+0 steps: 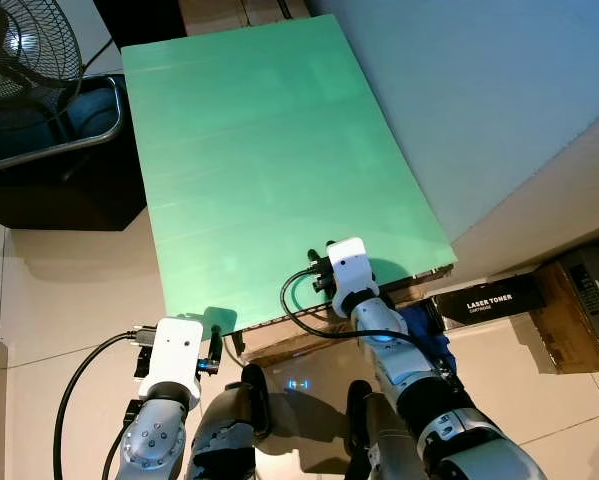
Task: Hang keys on a hook
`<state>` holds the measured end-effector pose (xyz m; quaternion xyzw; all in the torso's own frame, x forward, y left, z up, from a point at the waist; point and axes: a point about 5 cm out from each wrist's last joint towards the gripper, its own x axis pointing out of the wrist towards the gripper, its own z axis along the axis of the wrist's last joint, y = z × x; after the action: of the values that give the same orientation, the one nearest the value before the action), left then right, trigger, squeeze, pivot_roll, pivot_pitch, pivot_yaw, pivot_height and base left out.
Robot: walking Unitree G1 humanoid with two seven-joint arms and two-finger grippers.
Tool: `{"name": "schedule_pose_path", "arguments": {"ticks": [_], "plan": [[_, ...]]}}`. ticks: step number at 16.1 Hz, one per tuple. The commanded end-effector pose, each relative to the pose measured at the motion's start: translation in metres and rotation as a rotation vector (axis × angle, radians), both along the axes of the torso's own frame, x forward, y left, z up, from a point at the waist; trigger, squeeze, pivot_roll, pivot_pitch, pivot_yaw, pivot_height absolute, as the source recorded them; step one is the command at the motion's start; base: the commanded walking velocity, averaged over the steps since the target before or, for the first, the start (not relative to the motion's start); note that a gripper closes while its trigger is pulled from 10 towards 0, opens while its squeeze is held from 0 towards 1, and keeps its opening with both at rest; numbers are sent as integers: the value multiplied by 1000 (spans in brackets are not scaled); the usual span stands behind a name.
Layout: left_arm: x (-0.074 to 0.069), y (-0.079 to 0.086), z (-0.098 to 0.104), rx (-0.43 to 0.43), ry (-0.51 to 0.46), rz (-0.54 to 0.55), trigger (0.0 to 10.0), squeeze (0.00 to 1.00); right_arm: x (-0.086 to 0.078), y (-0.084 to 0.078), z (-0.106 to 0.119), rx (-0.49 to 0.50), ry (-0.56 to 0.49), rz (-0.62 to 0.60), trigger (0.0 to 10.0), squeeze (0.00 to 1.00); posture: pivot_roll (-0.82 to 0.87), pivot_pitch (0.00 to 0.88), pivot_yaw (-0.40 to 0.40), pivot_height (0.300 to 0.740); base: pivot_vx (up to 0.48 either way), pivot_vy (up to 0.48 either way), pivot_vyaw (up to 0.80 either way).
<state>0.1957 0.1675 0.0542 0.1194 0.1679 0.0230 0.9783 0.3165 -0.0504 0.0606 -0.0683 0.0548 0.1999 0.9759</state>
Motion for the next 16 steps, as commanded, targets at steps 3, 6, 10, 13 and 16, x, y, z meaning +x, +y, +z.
{"name": "schedule_pose_path", "arguments": {"ticks": [3,6,10,13,16], "plan": [[-6,3,-2,16,17,17,10000,0,-5,0,-12,35,84,-4,10000,0,-62,328,22,740,0,0,0],[-8,4,-2,17,21,18,10000,0,-11,2,-22,38,139,7,10000,0,-58,332,23,740,0,0,0],[-10,5,-3,20,26,22,10000,0,-18,3,-33,14,185,19,10000,0,-54,337,23,740,0,0,0],[-12,6,-3,20,32,23,10000,0,-22,0,-40,-12,212,17,10000,0,-51,346,24,740,0,0,0],[-13,5,-3,22,36,24,10000,0,-21,-4,-39,-12,200,-1,0,0,-55,349,23,740,0,0,0]]}}
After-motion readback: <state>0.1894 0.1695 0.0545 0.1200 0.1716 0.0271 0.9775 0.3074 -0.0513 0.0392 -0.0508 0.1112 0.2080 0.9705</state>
